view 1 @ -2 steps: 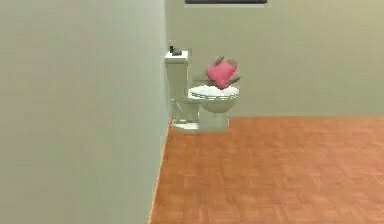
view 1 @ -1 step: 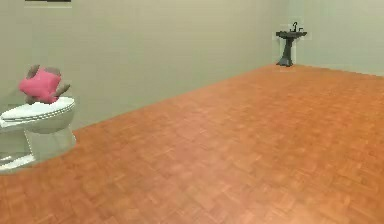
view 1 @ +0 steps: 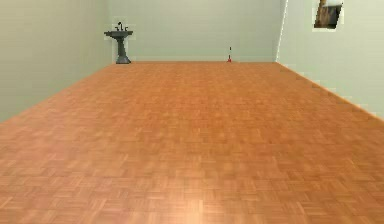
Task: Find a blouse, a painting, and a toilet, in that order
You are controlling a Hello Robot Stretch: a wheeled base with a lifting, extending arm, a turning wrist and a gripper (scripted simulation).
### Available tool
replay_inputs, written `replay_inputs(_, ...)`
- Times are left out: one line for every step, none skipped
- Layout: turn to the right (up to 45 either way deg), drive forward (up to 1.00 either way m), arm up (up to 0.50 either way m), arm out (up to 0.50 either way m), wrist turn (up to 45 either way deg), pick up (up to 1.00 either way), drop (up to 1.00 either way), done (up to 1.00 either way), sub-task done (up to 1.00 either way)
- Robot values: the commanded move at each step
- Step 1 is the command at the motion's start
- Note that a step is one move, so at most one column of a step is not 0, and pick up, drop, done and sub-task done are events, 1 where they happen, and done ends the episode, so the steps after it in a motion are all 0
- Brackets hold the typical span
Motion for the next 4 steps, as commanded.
replay_inputs(0.0,0.3,0.0,0.0,0.0,0.0,0.0,0.0,0.0)
replay_inputs(-45.0,0.0,0.0,0.0,0.0,0.0,0.0,0.0,0.0)
replay_inputs(-39.0,0.0,0.0,0.0,0.0,0.0,0.0,0.0,0.0)
replay_inputs(0.0,1.0,0.0,0.0,0.0,0.0,0.0,0.0,0.0)
